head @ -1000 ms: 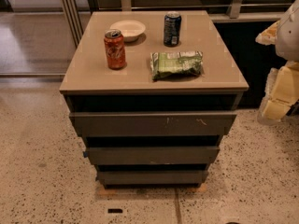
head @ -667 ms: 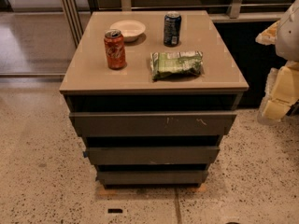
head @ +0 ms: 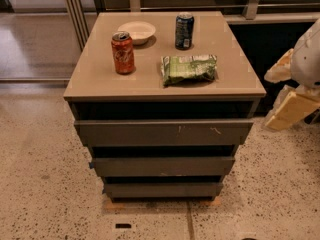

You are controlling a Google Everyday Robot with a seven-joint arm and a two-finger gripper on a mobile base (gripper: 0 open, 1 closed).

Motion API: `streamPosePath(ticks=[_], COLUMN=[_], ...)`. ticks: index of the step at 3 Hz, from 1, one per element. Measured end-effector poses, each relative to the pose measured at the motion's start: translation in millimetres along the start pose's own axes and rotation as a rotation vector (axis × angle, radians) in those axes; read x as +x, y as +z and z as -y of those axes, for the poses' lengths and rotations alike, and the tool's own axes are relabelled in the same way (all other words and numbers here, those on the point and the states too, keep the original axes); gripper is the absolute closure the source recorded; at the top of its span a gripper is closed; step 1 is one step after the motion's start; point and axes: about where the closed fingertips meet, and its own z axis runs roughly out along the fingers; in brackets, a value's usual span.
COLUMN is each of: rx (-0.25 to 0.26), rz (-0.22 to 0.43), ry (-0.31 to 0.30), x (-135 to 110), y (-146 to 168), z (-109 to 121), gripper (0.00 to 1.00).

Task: Open middle drawer

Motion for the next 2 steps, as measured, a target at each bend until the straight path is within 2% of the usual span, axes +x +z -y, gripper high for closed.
streamPosePath(ticks=[1,2], rx=[-0.064,-0.205], rz=[0.056,0.067], ry=[0.046,0.085], x=[12.4,26.8], y=[59.5,132.9], z=[-18.0,-54.5], gripper=[0.58,0.89])
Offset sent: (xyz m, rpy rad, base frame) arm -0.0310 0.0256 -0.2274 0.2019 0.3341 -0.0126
